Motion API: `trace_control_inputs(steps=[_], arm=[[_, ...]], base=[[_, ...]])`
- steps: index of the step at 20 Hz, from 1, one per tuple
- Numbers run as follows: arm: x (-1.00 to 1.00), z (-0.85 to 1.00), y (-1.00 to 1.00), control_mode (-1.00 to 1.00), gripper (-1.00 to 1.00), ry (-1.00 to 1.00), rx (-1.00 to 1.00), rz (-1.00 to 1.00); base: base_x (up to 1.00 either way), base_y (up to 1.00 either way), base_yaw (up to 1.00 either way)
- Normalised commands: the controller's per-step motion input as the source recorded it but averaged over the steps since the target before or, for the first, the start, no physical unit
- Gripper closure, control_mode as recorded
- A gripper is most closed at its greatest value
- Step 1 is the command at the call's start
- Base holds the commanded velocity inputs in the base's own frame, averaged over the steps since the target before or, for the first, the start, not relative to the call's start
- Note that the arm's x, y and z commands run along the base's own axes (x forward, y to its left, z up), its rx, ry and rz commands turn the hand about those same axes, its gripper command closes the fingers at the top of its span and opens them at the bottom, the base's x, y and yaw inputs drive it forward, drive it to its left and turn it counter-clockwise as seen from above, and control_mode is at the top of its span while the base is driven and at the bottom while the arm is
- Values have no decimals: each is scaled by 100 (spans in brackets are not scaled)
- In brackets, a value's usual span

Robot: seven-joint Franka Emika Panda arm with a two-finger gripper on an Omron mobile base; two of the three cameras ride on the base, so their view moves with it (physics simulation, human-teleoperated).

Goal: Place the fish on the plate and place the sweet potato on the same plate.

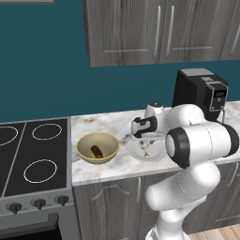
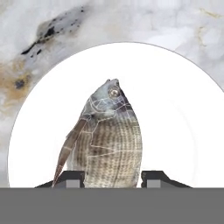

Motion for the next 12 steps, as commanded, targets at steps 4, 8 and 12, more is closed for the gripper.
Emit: trace_control_inputs(steps=[4, 8, 12], arm=[[-19, 6, 0, -100, -100, -7, 0, 0], [-53, 24, 0, -100, -100, -26, 0, -2], [-70, 49, 0, -100, -100, -28, 0, -1]], base=[[0, 0, 0], [0, 0, 0], [0, 0, 0]])
